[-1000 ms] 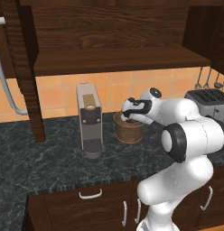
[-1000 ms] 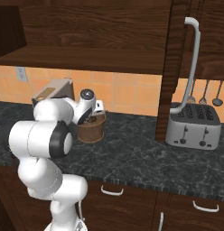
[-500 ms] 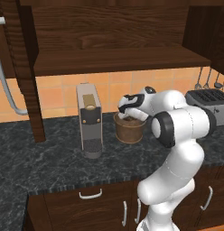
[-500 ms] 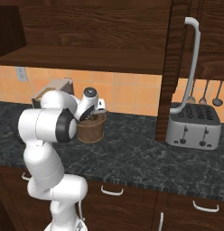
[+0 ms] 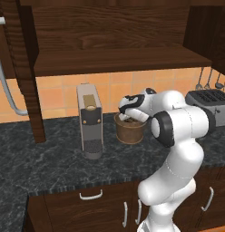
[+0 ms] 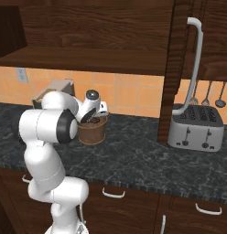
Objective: Open the cabinet, pick up the bread from the cabinet and place it in the basket. Then move the basket to the dining counter.
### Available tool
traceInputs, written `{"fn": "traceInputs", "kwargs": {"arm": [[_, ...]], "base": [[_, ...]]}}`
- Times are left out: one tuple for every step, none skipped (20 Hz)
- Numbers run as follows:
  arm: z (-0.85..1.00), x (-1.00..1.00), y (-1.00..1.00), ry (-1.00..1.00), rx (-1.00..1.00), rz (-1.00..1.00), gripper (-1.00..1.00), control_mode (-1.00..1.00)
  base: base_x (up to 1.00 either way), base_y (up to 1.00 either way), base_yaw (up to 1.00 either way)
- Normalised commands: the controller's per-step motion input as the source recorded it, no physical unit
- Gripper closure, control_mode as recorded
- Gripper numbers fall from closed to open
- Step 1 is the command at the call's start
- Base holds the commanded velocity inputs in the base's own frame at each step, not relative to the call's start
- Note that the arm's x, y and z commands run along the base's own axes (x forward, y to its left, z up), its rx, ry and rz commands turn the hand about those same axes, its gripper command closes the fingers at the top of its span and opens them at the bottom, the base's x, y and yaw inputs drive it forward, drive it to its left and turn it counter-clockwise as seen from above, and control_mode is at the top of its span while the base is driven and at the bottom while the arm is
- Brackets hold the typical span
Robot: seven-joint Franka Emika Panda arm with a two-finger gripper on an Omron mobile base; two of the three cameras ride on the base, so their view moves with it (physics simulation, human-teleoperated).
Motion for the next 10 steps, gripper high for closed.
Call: {"fn": "traceInputs", "kwargs": {"arm": [[0.0,0.0,0.0,0.0,0.0,0.0,-1.0,-1.0],[0.0,0.0,0.0,0.0,0.0,0.0,-1.0,-1.0],[0.0,0.0,0.0,0.0,0.0,0.0,-1.0,-1.0],[0.0,0.0,0.0,0.0,0.0,0.0,-1.0,-1.0],[0.0,0.0,0.0,0.0,0.0,0.0,-1.0,-1.0],[0.0,0.0,0.0,0.02,0.0,0.0,-1.0,-1.0],[0.0,0.0,0.0,0.04,0.0,0.0,-1.0,-1.0],[0.0,0.0,0.01,0.08,0.0,0.0,-1.0,-1.0],[0.0,0.0,0.0,0.04,0.0,0.0,-1.0,-1.0],[0.0,0.0,0.0,0.04,0.0,0.0,-1.0,-1.0]], "base": [[0.0,0.0,0.0],[0.0,0.0,0.0],[0.0,0.0,0.0],[0.0,0.0,0.0],[0.0,0.0,0.0],[0.0,0.0,0.0],[0.0,0.0,0.0],[0.0,0.0,0.0],[0.0,0.0,0.0],[0.0,0.0,0.0]]}}
